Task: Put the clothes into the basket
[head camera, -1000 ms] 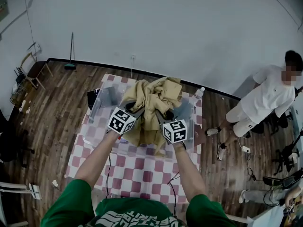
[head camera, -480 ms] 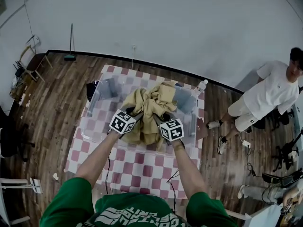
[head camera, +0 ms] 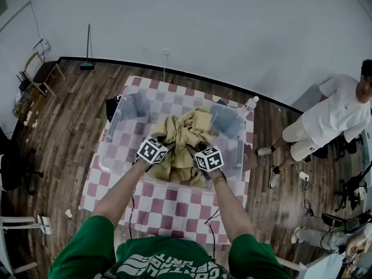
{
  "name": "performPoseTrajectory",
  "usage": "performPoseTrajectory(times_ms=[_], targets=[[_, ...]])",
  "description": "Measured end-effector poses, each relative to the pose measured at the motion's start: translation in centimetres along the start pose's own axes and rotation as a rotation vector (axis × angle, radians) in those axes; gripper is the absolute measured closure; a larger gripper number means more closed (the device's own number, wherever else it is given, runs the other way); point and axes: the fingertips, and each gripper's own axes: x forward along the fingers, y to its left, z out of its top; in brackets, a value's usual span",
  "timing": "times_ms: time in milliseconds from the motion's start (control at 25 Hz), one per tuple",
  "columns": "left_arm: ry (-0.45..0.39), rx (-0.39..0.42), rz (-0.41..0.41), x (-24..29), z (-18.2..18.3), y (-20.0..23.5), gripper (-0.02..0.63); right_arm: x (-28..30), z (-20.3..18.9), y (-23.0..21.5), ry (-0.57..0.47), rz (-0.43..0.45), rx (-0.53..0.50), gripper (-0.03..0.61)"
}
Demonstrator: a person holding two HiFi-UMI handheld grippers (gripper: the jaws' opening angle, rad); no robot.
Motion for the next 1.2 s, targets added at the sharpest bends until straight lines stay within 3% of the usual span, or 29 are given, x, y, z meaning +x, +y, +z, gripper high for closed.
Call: performPoseTrajectory(times_ms=[680, 1200], targets=[[0.191, -0.033, -0.021, 4.1, -6.8, 1.4, 0.477, 5.0, -6.8, -0.1, 0.213, 0.081, 0.078, 0.48], [0.206, -0.015, 0.01, 4.8, -8.0, 2.2, 0.461, 5.6, -7.5, -0.5, 0.222, 0.059, 0.09, 0.469]])
